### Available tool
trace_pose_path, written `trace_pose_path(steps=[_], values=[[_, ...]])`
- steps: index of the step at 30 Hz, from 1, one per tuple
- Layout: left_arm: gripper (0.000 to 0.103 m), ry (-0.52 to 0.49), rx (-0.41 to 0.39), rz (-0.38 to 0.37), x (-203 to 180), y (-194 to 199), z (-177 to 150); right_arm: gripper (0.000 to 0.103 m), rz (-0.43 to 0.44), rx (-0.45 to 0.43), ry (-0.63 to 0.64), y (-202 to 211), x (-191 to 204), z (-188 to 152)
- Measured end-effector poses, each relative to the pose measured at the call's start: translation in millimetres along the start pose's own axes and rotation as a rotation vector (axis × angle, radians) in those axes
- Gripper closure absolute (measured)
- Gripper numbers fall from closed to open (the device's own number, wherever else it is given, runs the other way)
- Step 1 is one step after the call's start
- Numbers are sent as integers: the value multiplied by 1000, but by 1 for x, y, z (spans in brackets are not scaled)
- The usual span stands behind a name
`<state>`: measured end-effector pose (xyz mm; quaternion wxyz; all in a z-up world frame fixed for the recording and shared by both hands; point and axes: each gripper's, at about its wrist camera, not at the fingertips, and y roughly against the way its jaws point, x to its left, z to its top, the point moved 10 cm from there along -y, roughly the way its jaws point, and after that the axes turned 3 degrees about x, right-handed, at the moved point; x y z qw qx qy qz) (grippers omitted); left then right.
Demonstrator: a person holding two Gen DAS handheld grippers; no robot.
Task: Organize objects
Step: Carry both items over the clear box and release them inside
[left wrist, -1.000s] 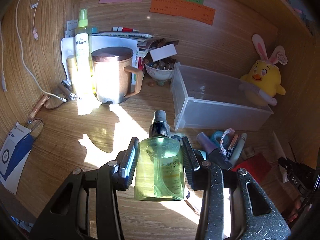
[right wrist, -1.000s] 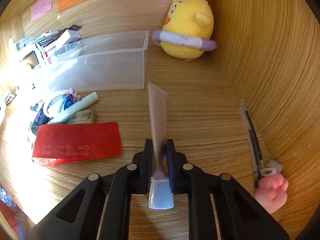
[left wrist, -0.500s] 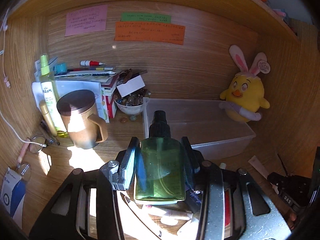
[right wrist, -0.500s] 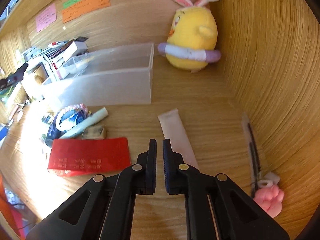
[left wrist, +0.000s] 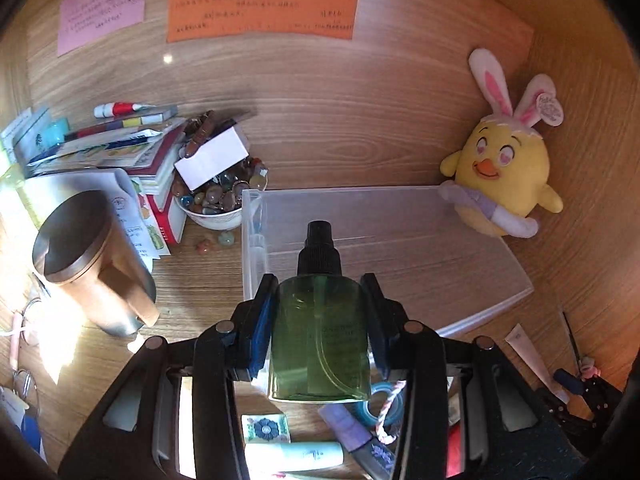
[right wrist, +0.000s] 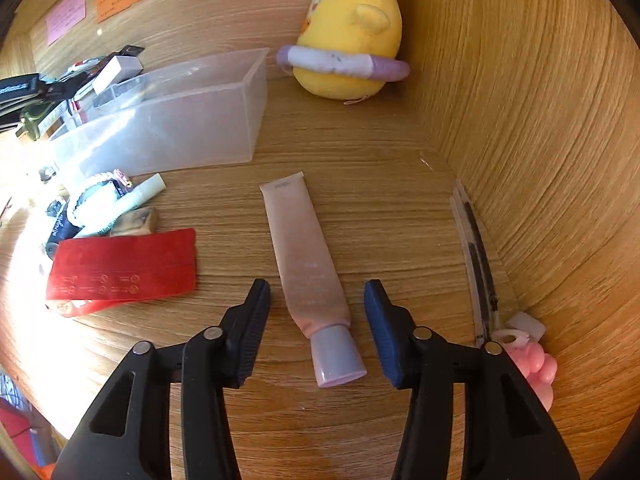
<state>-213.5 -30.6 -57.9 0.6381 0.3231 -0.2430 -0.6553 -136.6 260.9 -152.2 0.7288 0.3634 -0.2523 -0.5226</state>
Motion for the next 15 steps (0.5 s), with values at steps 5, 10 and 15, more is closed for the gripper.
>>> trace_pose_path(steps=[5, 10, 15], values=[[61, -3, 50, 8, 1, -23, 3, 83, -8, -19, -10, 1, -2, 0], [61, -19, 106, 14, 1, -43, 0, 84, -21, -66, -32, 9, -8, 10], [61, -43, 132, 25, 0, -54, -3, 84, -17, -160, -32, 31, -5, 39]])
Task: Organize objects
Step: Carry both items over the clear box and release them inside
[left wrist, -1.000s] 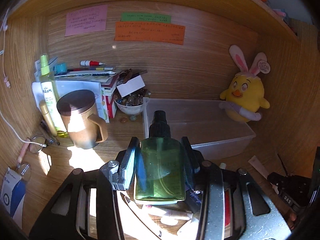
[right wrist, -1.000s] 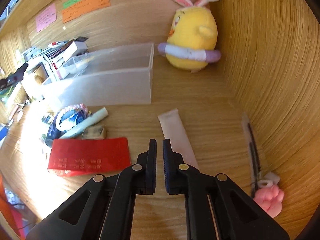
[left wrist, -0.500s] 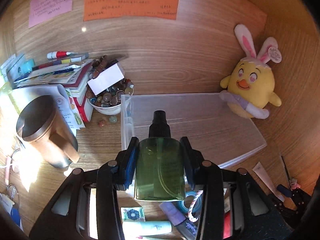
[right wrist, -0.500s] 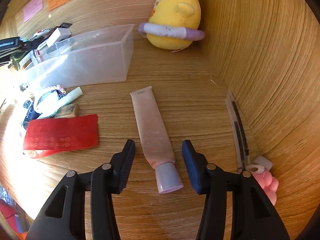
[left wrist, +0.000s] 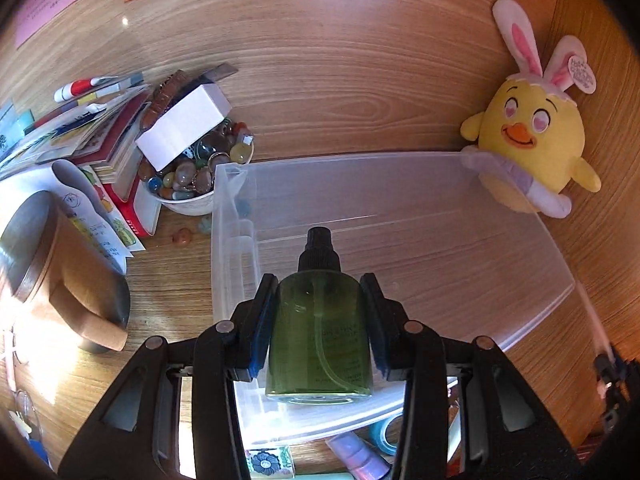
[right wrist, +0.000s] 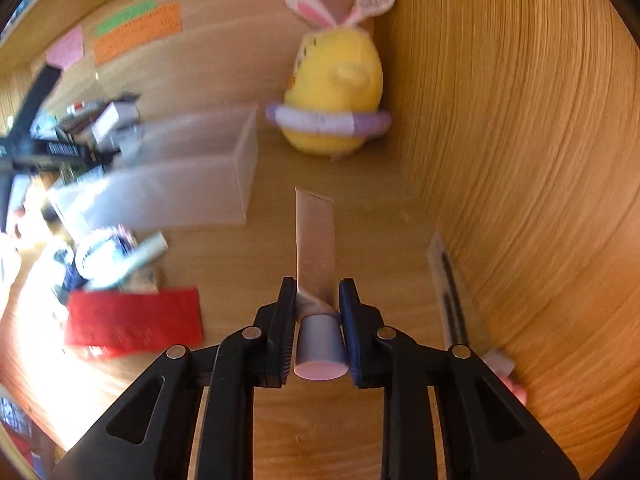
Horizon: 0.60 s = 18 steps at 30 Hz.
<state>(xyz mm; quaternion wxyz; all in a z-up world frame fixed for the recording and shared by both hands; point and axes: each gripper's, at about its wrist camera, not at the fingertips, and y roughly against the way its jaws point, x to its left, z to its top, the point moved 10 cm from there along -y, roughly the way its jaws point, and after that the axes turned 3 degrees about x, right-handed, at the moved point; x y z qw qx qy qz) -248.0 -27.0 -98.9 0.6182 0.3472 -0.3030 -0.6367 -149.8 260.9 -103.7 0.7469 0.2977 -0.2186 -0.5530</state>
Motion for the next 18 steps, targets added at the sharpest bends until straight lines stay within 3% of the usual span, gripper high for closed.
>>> trace_pose_path(steps=[10, 18], values=[[61, -44, 22, 20, -6, -14, 3, 84, 55, -144, 66, 14, 40, 68], [61, -67, 40, 29, -12, -20, 6, 84, 127, -149, 135, -8, 85, 101]])
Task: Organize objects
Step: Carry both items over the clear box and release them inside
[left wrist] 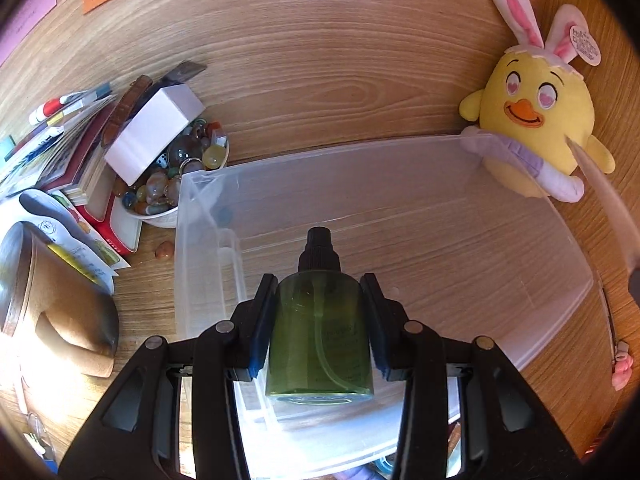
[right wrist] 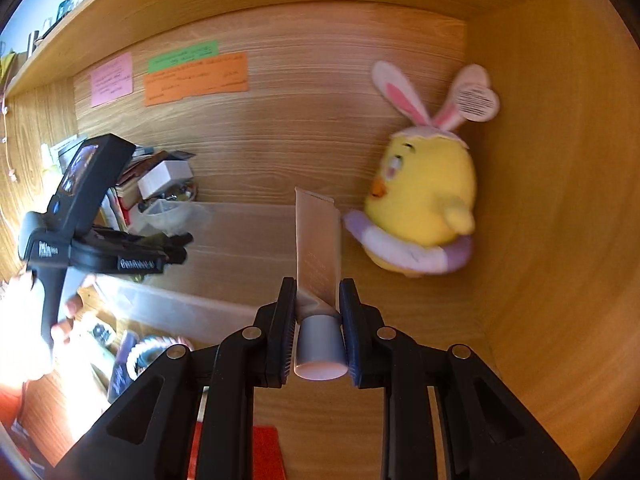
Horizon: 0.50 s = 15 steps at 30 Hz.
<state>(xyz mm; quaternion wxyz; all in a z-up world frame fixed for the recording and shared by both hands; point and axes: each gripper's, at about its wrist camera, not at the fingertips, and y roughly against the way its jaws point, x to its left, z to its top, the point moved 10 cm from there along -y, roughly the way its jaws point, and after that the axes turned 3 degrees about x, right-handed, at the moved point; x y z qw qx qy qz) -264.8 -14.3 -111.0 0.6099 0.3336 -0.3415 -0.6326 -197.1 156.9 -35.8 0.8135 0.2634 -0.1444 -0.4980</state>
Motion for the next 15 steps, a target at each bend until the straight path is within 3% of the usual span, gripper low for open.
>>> trace_pose_path(steps=[8, 13, 15], values=[[60, -6, 3, -26, 0, 2, 0, 84, 48, 19, 57, -27, 22, 21], [42, 13, -10, -62, 2, 10, 1, 84, 76, 48, 93, -47, 36, 27], [40, 14, -23, -66, 3, 16, 2, 84, 87, 62, 115, -56, 44, 28]])
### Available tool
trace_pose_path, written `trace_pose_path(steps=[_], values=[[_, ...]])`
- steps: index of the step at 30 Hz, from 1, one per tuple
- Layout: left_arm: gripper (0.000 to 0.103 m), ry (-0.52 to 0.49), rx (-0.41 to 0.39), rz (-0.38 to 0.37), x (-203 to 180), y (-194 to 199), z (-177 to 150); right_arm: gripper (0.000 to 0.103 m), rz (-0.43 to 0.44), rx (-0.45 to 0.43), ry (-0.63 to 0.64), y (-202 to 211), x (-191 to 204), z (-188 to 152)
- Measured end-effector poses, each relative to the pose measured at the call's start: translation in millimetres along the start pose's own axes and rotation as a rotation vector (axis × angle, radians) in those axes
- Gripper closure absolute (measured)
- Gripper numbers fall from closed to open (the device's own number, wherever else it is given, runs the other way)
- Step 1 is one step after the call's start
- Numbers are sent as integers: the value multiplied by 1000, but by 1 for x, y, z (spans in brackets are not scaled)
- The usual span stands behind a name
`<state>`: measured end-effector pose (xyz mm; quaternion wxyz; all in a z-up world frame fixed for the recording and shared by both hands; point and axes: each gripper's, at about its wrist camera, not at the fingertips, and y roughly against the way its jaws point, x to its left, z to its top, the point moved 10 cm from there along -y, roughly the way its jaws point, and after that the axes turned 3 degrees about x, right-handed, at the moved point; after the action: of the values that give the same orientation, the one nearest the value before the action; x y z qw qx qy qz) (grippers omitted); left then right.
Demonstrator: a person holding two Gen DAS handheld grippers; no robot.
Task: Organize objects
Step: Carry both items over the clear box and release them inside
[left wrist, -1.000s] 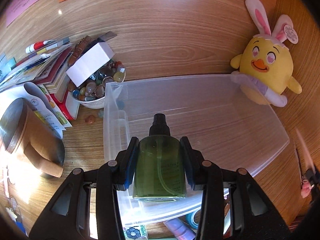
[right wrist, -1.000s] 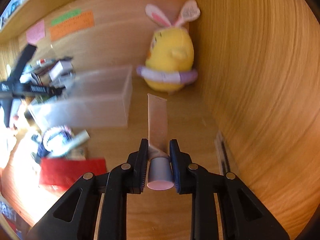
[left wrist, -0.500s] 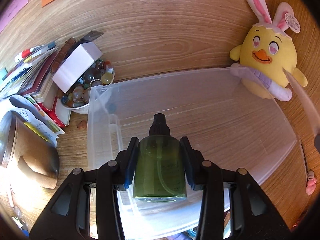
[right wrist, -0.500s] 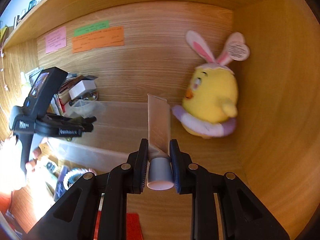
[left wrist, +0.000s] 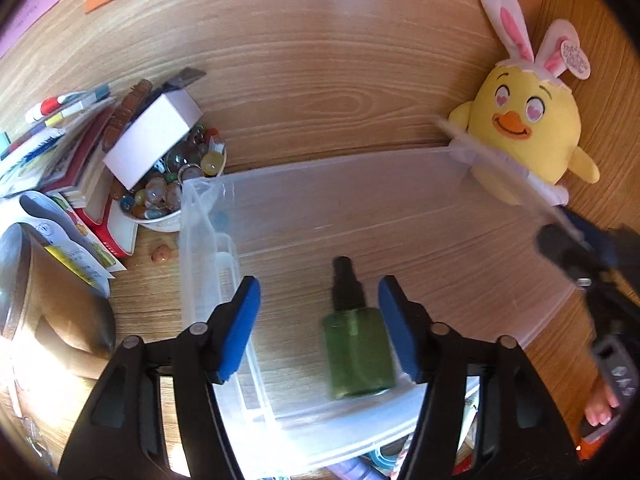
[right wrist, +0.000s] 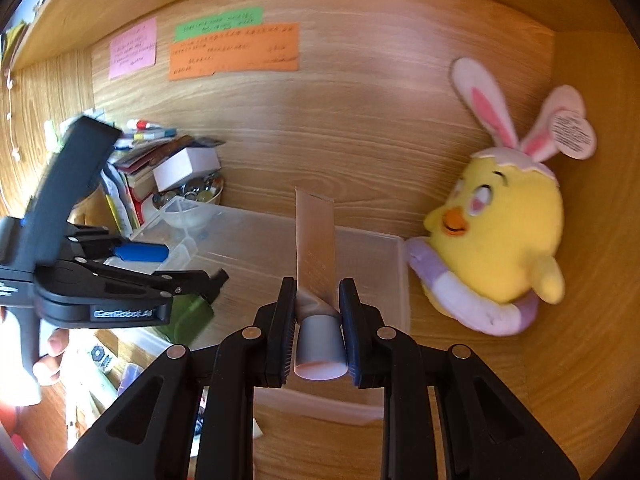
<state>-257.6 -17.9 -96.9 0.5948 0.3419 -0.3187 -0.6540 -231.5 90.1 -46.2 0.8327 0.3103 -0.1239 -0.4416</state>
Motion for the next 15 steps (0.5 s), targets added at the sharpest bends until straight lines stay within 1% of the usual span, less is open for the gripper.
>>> trace_pose_path(steps=[3, 6, 10, 15], values=[[33, 0, -24, -5, -1, 10, 1, 84, 11, 23, 27, -12, 7, 0], [23, 0, -59, 2, -1, 21, 1, 84, 17, 47, 48, -25, 12, 0], [13, 9, -96, 6, 2, 38, 0, 84, 30, 79, 61, -38, 16, -4], [12, 17, -127, 13, 3, 46, 1, 84, 43, 124, 61, -50, 16, -10]])
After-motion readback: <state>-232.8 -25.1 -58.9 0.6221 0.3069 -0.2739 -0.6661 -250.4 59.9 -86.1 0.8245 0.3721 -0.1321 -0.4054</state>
